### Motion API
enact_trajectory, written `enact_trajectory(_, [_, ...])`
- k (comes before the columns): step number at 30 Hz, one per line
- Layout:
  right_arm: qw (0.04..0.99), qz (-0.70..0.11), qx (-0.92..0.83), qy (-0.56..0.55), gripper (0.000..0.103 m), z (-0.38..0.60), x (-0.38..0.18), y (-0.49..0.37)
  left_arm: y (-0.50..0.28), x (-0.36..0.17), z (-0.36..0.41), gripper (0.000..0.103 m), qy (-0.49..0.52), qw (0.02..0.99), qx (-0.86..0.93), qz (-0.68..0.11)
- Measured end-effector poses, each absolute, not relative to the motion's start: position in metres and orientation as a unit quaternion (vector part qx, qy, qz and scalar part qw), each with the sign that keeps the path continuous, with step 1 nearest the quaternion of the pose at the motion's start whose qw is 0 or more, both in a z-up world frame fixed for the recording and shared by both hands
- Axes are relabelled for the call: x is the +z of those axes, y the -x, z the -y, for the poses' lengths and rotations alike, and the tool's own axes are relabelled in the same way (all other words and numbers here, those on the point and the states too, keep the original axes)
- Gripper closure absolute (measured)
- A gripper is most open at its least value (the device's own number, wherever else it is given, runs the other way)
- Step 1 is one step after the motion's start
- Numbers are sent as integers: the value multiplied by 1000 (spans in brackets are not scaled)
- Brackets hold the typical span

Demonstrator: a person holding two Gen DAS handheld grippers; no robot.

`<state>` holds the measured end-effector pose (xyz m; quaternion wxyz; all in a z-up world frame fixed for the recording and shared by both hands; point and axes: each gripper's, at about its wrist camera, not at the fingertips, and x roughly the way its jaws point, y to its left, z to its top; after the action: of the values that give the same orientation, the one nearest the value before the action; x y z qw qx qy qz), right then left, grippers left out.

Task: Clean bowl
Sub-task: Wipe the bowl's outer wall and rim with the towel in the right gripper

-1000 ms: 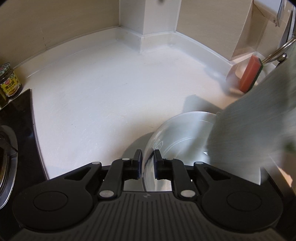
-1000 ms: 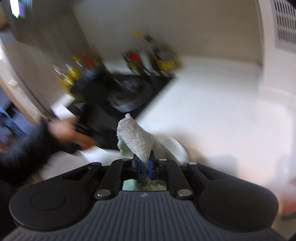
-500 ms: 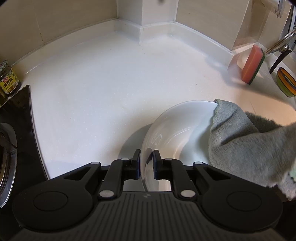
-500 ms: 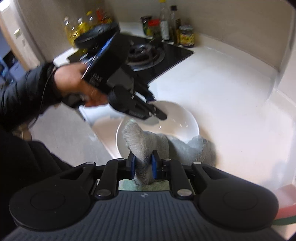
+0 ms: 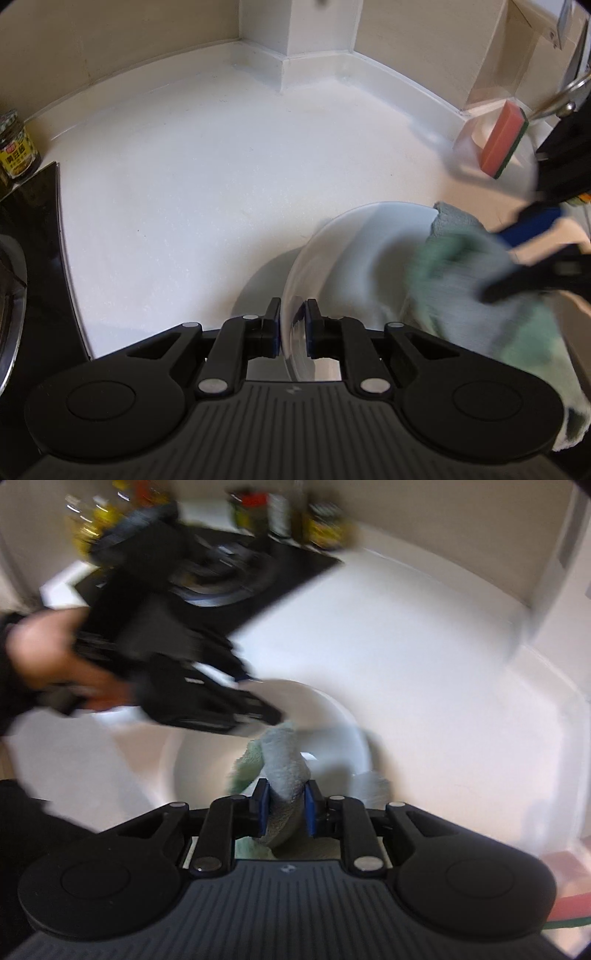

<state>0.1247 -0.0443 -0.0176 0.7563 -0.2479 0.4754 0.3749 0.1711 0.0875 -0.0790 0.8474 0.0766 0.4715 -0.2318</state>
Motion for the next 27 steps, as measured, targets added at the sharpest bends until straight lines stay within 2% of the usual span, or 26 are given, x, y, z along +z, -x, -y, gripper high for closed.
enact_trajectory(10, [702, -487, 365, 370, 92, -9, -70, -139, -161, -75, -89, 92, -90, 847, -235, -467])
enact_trajectory(14, [701, -480, 410, 331, 93, -10, -73, -143, -158, -72, -89, 92, -89, 848, -231, -468])
enact_trajectory(17, [665, -501, 466, 299, 93, -6, -72, -140, -157, -71, -90, 91, -81, 849, -226, -470])
enact_trajectory(20, [633, -518, 479, 320, 95, 1, -72, -130, -156, -71, -89, 91, -78, 849, -227, -471])
enact_trajectory(24, [657, -496, 425, 376, 96, 23, -58, -125, -153, -70, -89, 92, -82, 848, -230, -469])
enact_trajectory(27, [710, -461, 406, 345, 97, 49, -25, -125, -152, -70, -89, 92, -80, 849, -230, -470])
